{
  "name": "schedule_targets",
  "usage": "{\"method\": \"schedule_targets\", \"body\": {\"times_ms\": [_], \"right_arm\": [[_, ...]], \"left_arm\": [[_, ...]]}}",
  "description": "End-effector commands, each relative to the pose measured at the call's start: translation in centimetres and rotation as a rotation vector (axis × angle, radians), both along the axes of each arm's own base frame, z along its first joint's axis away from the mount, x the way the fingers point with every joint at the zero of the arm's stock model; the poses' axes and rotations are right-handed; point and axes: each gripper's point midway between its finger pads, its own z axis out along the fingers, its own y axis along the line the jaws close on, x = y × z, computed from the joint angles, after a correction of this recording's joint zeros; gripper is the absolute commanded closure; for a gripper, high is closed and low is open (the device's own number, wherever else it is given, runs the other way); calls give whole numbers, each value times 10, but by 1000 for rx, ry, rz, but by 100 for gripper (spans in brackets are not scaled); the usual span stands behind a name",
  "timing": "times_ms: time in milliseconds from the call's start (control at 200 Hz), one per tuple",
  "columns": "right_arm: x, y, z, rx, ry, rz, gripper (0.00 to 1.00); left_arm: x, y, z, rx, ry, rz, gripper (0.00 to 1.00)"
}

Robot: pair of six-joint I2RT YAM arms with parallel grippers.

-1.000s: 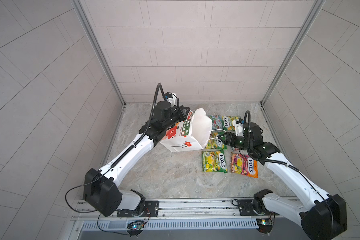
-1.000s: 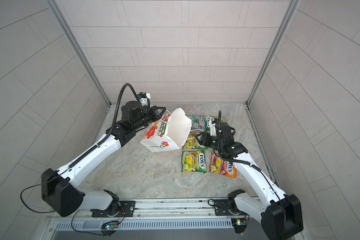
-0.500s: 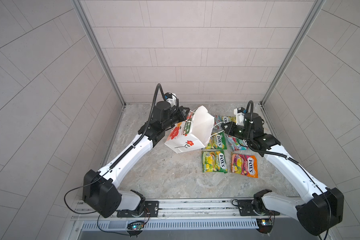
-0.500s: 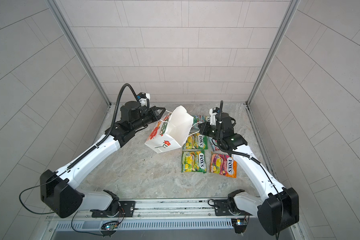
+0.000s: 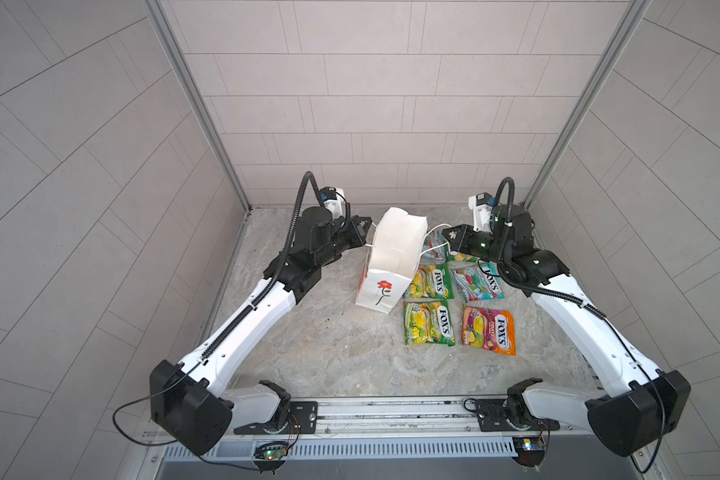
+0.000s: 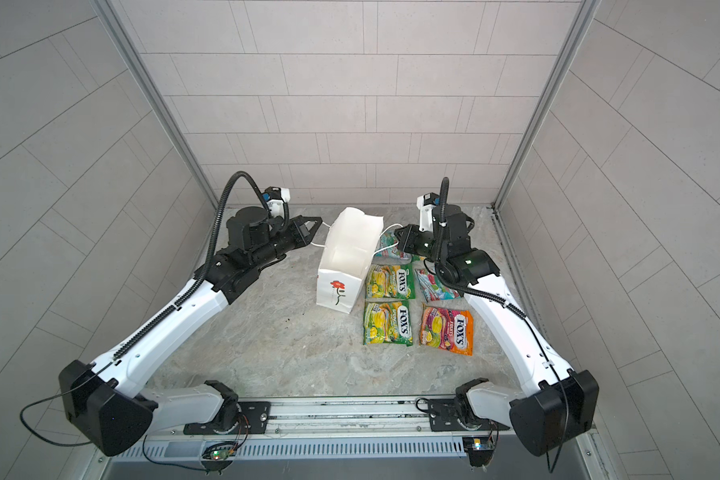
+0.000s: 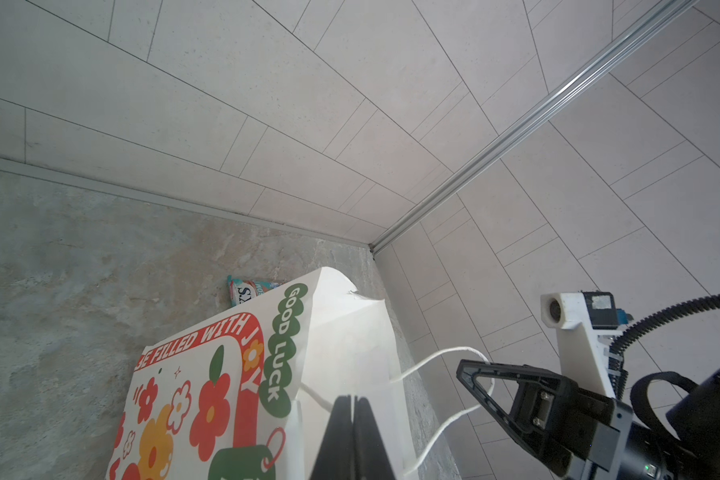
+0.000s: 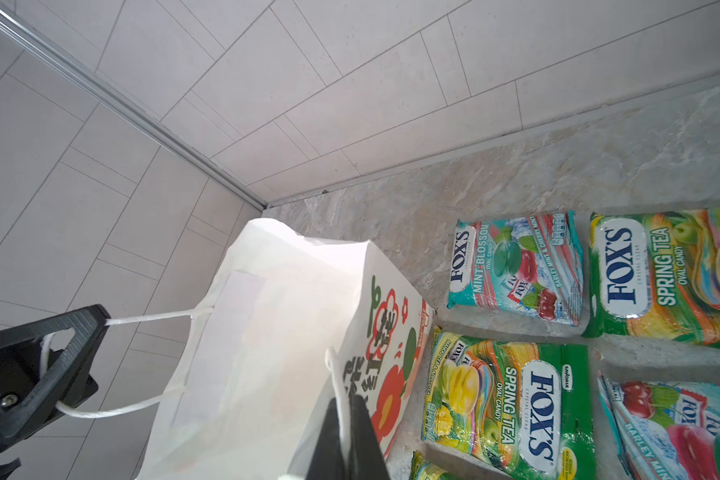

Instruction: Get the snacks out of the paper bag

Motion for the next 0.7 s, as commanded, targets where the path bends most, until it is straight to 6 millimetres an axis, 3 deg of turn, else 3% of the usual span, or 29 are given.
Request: {"method": "schedule_targets", "body": {"times_ms": [0,110,285,495,691], "right_arm": [[-2,10,3,-14,4,43,83],[0,16,8,-16,-1,61,63],[-6,30,28,-42,-23,124,46],[-11,39,58,-55,-85,158,42],[-16,27,77,-92,-156,116,37]], "left_arm": [[-3,12,-12,40,-1,30,100],[-4,21,-19,53,7,52,84],[-10,34,-11,100,-27,79,42],[-17,53,2,183,-74,130,22],[-28,71,12,288,-122,170,7]]}}
